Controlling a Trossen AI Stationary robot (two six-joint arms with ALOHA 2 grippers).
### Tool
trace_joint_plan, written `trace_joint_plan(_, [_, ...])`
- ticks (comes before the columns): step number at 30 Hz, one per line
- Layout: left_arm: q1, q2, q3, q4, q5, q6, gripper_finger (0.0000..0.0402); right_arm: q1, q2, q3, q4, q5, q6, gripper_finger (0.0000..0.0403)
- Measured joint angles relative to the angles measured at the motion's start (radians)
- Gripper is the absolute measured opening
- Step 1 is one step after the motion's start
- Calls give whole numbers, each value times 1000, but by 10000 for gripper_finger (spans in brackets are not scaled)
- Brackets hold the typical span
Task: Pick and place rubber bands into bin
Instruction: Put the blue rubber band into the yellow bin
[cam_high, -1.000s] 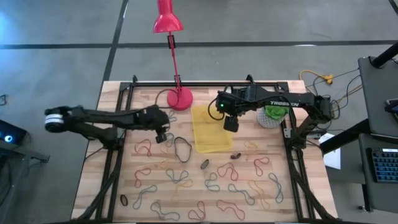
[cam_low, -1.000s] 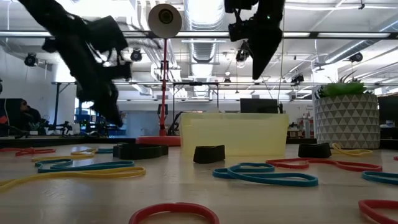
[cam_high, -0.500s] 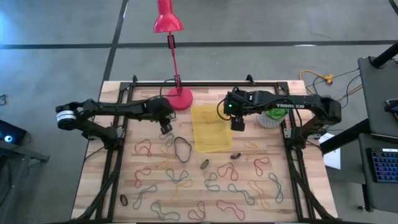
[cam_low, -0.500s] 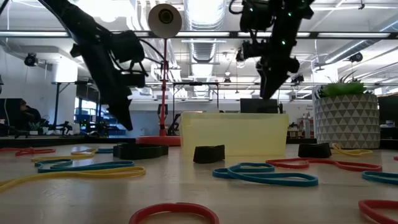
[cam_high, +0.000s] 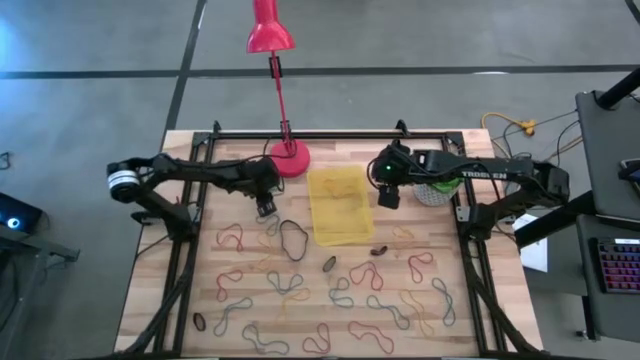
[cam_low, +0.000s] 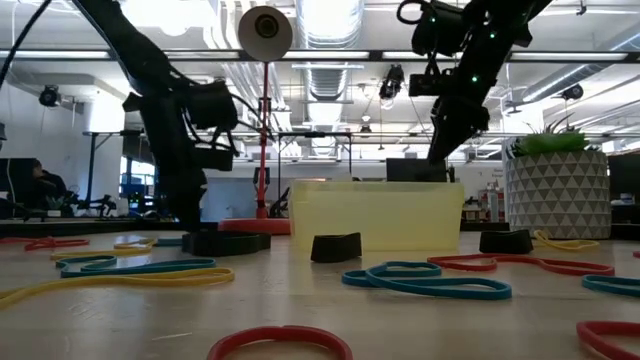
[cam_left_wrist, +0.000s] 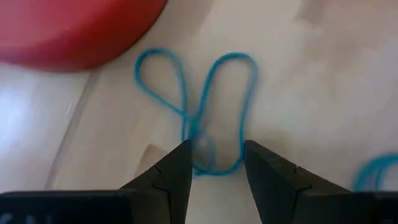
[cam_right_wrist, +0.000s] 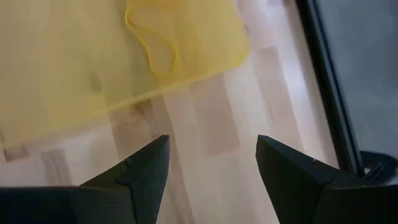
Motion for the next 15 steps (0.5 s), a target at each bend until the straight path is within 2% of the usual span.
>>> trace_joint_plan(5, [23, 29, 4, 7, -8, -16, 129, 0, 13, 20, 4, -3, 45, 226])
trace_joint_plan(10, [50, 55, 2, 19, 31, 27, 128, 0, 36, 46, 6, -10, 106, 226])
trace_joint_plan(15, [80, 85, 1, 46, 71, 120, 86, 1, 48, 63, 35, -10, 242, 226])
